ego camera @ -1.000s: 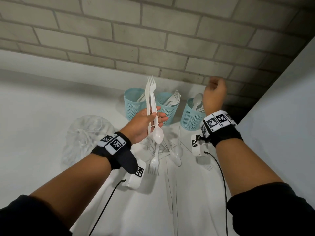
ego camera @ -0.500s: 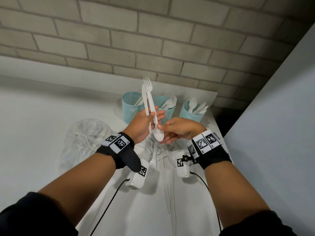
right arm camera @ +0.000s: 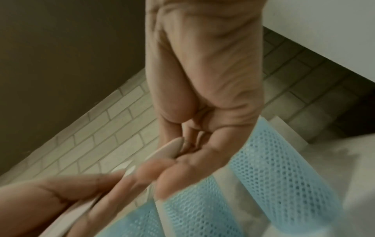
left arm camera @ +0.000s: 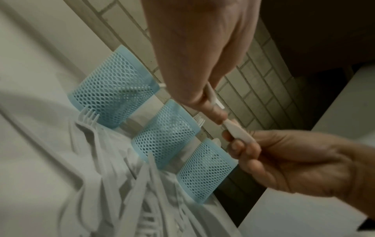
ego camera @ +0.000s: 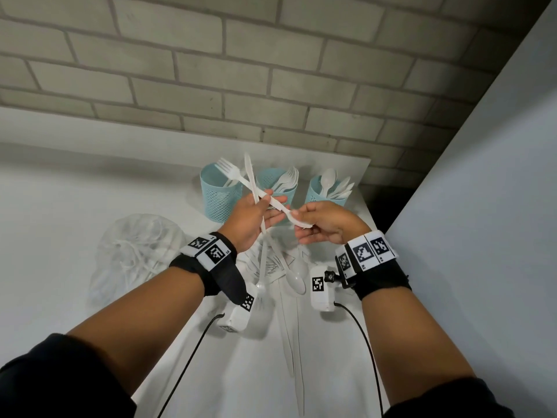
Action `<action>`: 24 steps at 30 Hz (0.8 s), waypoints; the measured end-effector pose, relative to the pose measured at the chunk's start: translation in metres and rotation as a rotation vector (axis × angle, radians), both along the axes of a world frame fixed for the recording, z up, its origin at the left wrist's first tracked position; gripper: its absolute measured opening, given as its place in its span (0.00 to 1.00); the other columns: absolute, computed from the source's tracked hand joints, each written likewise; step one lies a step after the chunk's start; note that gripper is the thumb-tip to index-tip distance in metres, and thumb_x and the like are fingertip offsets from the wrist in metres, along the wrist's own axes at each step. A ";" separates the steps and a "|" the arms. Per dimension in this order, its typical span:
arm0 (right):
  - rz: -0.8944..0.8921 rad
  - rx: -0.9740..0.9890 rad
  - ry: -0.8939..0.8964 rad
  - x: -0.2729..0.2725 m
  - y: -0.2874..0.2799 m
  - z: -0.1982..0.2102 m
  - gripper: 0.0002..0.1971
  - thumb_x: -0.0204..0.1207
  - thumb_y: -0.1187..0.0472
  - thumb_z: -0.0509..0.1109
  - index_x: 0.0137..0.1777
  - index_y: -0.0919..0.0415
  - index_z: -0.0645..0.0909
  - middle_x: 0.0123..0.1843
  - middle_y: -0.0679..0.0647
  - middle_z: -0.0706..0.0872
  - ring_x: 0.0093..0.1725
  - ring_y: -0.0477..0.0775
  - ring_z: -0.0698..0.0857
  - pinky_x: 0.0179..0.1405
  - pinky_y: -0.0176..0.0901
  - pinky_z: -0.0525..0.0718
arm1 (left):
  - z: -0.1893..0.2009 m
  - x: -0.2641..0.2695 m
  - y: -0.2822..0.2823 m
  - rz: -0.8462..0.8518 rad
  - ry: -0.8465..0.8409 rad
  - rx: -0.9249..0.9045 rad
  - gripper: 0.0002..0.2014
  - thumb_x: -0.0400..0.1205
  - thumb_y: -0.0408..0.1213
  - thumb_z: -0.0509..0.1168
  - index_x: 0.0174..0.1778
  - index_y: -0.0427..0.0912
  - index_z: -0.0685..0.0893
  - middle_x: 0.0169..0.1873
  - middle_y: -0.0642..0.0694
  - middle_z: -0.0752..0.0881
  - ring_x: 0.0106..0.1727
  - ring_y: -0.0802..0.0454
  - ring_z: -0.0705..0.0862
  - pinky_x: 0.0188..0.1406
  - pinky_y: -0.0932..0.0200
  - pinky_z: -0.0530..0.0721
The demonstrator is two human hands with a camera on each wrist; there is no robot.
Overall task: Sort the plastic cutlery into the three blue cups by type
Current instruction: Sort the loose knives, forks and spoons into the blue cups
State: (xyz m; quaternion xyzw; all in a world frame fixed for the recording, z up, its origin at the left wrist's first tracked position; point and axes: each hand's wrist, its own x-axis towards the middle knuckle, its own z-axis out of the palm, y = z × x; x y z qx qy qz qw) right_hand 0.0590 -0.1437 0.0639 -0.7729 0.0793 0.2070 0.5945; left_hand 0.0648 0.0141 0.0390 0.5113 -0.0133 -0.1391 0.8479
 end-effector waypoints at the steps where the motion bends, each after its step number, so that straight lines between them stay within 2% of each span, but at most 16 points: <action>1: -0.040 -0.030 -0.055 0.002 -0.002 0.000 0.08 0.79 0.58 0.68 0.41 0.61 0.79 0.33 0.57 0.83 0.23 0.44 0.85 0.30 0.38 0.88 | 0.001 0.002 0.000 -0.002 -0.005 0.011 0.14 0.88 0.31 0.50 0.68 0.32 0.70 0.57 0.36 0.83 0.47 0.48 0.86 0.43 0.63 0.88; 4: -0.122 -0.067 -0.200 0.005 -0.001 0.003 0.07 0.80 0.58 0.67 0.43 0.60 0.81 0.30 0.55 0.80 0.19 0.42 0.80 0.26 0.35 0.87 | 0.007 0.005 -0.001 -0.008 -0.012 0.008 0.08 0.88 0.32 0.51 0.52 0.39 0.76 0.55 0.35 0.84 0.41 0.50 0.89 0.42 0.62 0.89; 6: -0.149 -0.026 -0.225 0.006 -0.001 0.003 0.07 0.79 0.58 0.68 0.49 0.61 0.83 0.30 0.54 0.80 0.20 0.40 0.80 0.26 0.34 0.86 | 0.010 0.007 -0.002 0.008 -0.016 0.006 0.08 0.88 0.33 0.51 0.48 0.41 0.75 0.52 0.37 0.85 0.41 0.48 0.89 0.43 0.59 0.89; 8: -0.141 0.014 -0.171 0.004 -0.003 -0.001 0.09 0.78 0.58 0.69 0.54 0.62 0.83 0.31 0.52 0.80 0.20 0.40 0.81 0.26 0.33 0.86 | 0.011 0.008 -0.005 0.052 -0.032 0.035 0.05 0.88 0.34 0.51 0.53 0.41 0.71 0.48 0.38 0.85 0.46 0.45 0.86 0.44 0.53 0.88; 11: -0.130 0.032 -0.063 -0.002 -0.008 -0.012 0.05 0.77 0.60 0.70 0.48 0.61 0.83 0.34 0.53 0.82 0.22 0.41 0.83 0.27 0.34 0.87 | 0.012 0.010 -0.007 0.121 -0.034 0.030 0.07 0.88 0.32 0.48 0.59 0.43 0.66 0.42 0.41 0.84 0.48 0.44 0.86 0.50 0.47 0.86; 15: -0.298 0.153 0.006 0.001 -0.022 -0.012 0.06 0.76 0.58 0.70 0.44 0.62 0.81 0.29 0.52 0.81 0.19 0.40 0.80 0.24 0.32 0.85 | 0.011 0.011 -0.007 0.090 -0.011 0.025 0.04 0.88 0.32 0.49 0.53 0.41 0.69 0.45 0.39 0.86 0.52 0.42 0.84 0.56 0.44 0.83; 17: -0.401 0.202 0.000 0.007 -0.029 -0.008 0.07 0.76 0.58 0.71 0.43 0.63 0.80 0.31 0.52 0.79 0.16 0.39 0.75 0.18 0.28 0.80 | 0.012 0.009 -0.007 0.064 -0.004 0.018 0.05 0.88 0.32 0.50 0.51 0.41 0.71 0.49 0.38 0.86 0.52 0.44 0.84 0.56 0.46 0.82; 20: -0.536 0.219 -0.035 0.015 -0.035 0.001 0.08 0.75 0.58 0.72 0.42 0.62 0.78 0.31 0.51 0.75 0.15 0.38 0.68 0.13 0.25 0.70 | 0.013 0.006 -0.012 0.061 -0.006 -0.016 0.09 0.88 0.32 0.50 0.48 0.43 0.74 0.55 0.36 0.84 0.55 0.41 0.83 0.56 0.47 0.82; 24: -0.715 0.233 -0.198 0.018 -0.044 0.013 0.08 0.79 0.58 0.68 0.41 0.61 0.76 0.31 0.55 0.78 0.20 0.40 0.73 0.14 0.27 0.69 | 0.012 0.008 -0.012 0.085 -0.010 -0.054 0.08 0.88 0.31 0.50 0.47 0.41 0.73 0.49 0.38 0.84 0.49 0.43 0.86 0.52 0.49 0.85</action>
